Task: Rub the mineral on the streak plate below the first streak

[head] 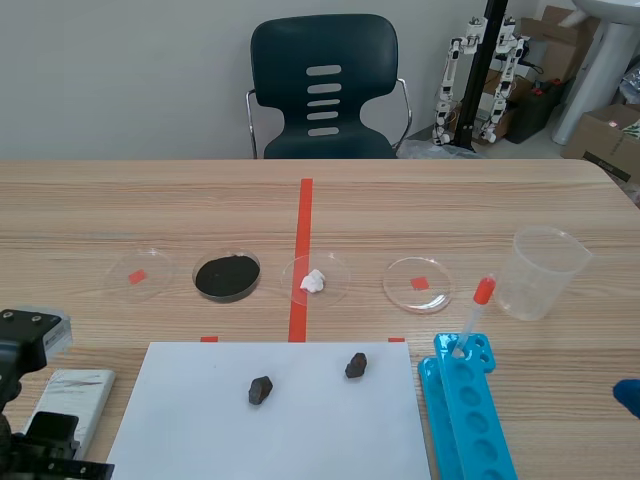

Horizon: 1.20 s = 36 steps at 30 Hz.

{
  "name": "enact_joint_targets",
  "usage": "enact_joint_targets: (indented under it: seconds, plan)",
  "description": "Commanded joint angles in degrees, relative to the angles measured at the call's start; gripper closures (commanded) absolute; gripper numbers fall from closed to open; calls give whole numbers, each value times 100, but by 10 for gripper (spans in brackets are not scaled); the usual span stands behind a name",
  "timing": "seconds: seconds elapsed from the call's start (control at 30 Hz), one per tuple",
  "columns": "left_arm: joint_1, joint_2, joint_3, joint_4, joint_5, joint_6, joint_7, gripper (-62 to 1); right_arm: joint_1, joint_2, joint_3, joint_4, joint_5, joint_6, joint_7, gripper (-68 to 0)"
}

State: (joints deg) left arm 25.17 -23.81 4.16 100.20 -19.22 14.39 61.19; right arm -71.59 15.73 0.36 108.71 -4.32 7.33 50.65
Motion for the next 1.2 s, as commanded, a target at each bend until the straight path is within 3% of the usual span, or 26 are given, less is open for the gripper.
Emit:
enact_joint_targets:
  seconds: [0.0,0.6,1.17]
  plan:
    - [-90,13,-96,55,-66,2,22,-100,20,-2,33,118,44,0,85,-679]
    - [-918,-15,-175,-1064,-378,-210,122,-100,20,-2,33,118,42,0,85,-679]
    - [-994,-20,-201,-1327,-501,-240,28,-100,20,-2,33,118,42,0,85,-679]
